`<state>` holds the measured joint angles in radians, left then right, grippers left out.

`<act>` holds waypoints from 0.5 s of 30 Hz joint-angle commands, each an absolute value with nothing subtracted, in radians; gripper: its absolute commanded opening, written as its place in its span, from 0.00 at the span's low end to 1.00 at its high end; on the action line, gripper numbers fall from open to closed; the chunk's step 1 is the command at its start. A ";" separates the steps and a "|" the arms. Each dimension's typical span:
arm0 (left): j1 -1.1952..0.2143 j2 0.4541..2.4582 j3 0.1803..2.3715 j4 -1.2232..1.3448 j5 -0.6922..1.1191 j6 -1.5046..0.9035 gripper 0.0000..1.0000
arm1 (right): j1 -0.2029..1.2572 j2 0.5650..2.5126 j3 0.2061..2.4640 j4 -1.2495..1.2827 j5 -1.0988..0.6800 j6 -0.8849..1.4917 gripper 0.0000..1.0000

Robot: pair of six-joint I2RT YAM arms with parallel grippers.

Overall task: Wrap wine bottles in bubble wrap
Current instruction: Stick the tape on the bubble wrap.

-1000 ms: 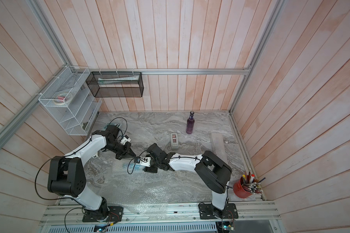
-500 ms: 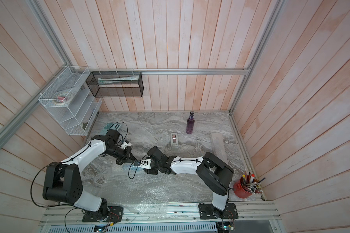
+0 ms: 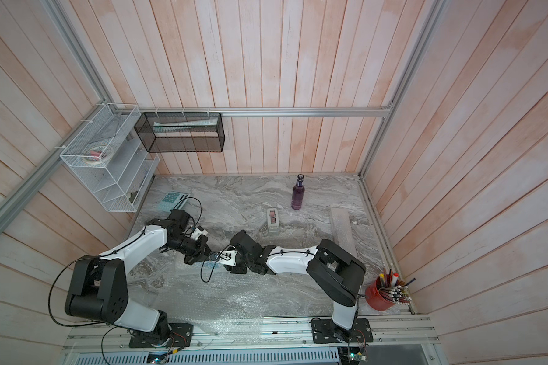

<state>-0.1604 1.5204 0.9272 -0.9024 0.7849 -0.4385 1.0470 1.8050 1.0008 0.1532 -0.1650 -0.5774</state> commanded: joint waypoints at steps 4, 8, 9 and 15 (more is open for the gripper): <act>-0.166 1.552 0.914 -0.857 0.778 -0.434 0.00 | 1.059 1.808 0.992 0.105 -0.170 -0.570 0.44; -0.166 1.563 0.910 -0.854 0.758 -0.426 0.00 | 1.061 1.800 0.991 0.100 -0.175 -0.568 0.44; -0.166 1.565 0.905 -0.856 0.752 -0.424 0.00 | 1.059 1.799 0.991 0.099 -0.176 -0.566 0.44; -0.166 1.575 0.893 -0.853 0.720 -0.414 0.00 | 1.060 1.793 1.004 0.095 -0.193 -0.546 0.45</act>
<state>-0.1608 1.5639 0.9047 -0.8673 0.7547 -0.4355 1.0492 1.8050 1.0012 0.1524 -0.1665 -0.5701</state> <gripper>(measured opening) 0.045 0.447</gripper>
